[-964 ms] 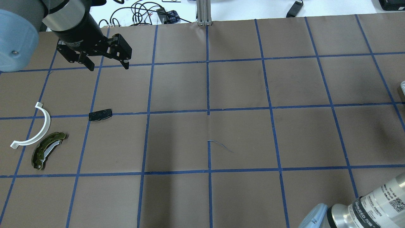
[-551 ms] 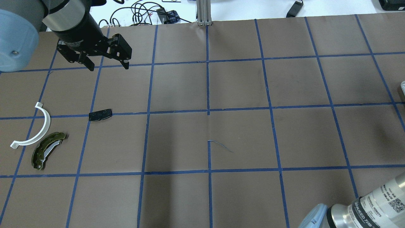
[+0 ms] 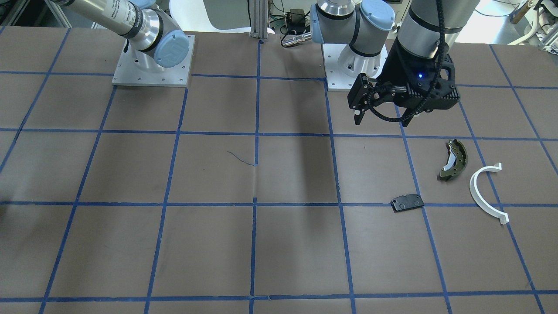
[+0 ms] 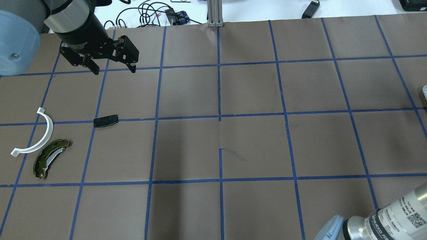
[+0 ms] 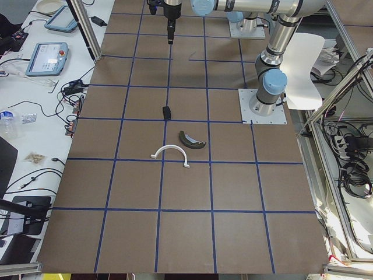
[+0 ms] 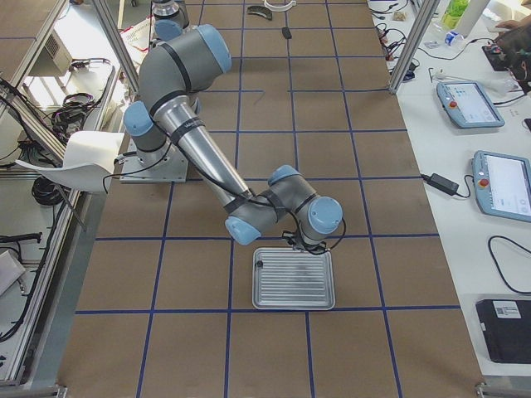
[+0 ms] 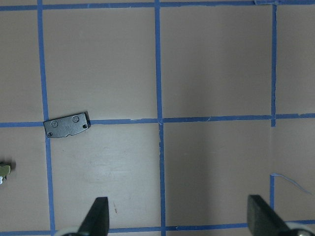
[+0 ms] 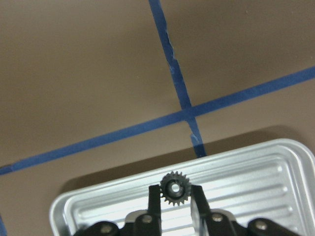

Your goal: Place bearing gear from tray to pile

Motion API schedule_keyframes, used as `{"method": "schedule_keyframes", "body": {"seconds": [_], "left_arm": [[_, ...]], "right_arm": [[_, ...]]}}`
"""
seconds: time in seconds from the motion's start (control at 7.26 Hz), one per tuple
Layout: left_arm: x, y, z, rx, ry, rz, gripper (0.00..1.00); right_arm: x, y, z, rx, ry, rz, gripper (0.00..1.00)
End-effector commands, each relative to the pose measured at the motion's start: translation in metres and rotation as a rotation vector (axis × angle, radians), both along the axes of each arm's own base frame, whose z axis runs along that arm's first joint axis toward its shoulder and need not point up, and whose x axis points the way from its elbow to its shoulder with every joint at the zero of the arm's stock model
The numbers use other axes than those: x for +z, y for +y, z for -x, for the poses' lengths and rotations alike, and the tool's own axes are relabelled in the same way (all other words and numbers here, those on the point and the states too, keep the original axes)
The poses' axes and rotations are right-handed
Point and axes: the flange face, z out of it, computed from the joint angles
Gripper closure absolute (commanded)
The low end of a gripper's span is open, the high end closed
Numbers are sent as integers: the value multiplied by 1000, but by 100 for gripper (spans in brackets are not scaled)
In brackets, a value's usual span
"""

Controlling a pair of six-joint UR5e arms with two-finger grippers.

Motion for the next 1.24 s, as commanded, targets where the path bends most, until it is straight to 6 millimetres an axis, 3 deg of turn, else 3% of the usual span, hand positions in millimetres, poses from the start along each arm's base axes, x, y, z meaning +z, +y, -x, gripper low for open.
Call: {"method": "schedule_keyframes", "body": {"seconds": [0.0,0.14,0.41,0.69,0.83,0.96,1.1], "left_arm": [[-1,0,0,-1,0,-1,0],[-1,0,0,1,0,-1,0],[0,0,0,-1,0,1,0],[0,0,0,-1,0,1,0],[-1,0,0,-1,0,-1,0],[0,0,0,-1,0,1,0],[0,0,0,-1,0,1,0]], "right_arm": [[44,-12,-74,-35,-49,-80,100],[69,-13,-124,-70,-79,-137,100],[95,-10,-233,-61,-91,-171,100],[127,8,-352,-203,-45,-163,100],[136,15,-399,-256,-8,-168,100],[135,19,-427,-282,4,-179,100],[138,21,-474,-292,-37,-178,100]]}}
